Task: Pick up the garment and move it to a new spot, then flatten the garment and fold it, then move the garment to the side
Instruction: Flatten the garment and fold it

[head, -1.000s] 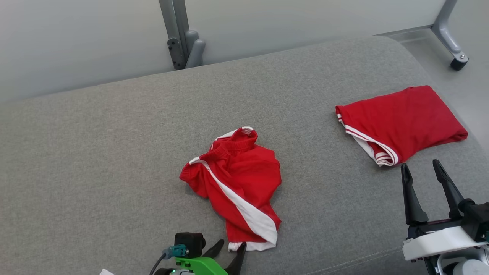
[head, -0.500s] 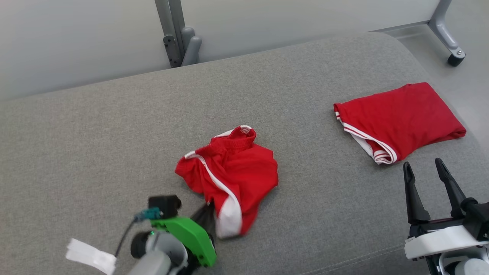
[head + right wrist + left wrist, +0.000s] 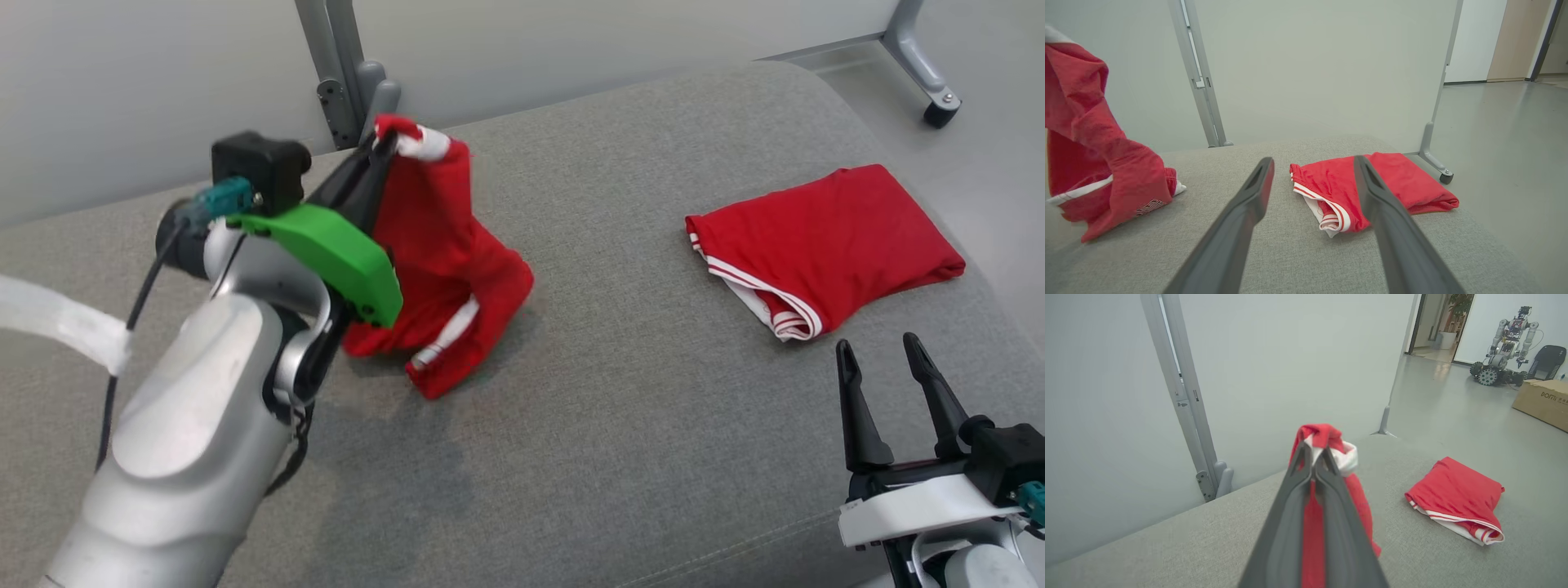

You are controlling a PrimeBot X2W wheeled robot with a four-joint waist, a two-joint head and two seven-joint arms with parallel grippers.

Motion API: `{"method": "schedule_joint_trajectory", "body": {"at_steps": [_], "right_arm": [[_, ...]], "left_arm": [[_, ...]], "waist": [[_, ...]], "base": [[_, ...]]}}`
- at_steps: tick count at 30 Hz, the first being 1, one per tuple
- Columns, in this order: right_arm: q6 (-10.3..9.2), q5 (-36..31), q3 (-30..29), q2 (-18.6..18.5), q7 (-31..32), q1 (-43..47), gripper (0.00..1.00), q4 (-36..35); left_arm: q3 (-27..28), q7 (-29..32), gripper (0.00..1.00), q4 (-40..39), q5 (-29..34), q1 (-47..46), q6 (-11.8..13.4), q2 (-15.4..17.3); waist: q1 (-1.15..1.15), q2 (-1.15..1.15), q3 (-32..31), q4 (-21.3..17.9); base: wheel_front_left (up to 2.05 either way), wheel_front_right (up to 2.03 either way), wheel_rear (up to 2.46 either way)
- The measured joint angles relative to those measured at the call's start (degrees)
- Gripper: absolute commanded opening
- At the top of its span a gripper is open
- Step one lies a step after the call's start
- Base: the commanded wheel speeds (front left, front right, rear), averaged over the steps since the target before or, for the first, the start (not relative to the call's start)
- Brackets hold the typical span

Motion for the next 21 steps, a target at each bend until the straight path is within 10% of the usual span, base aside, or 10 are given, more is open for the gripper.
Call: {"method": "schedule_joint_trajectory", "body": {"at_steps": [14, 21], "right_arm": [[0.0, 0.3, -0.1, 0.6, 0.0, -2.1, 1.0, 0.2], [0.0, 0.4, -0.6, 1.4, 0.0, -2.1, 1.0, 0.3]], "left_arm": [[-7.7, 0.2, 0.0, 8.6, 8.0, -20.5, -6.7, -1.5], [-10.9, -1.3, 0.0, 12.2, 6.1, -13.8, -7.6, -2.0]], "waist": [[0.0, 0.0, 1.2, -5.0], [0.0, 0.0, 1.9, -6.7]], "base": [[0.0, 0.0, 0.0], [0.0, 0.0, 0.0]]}}
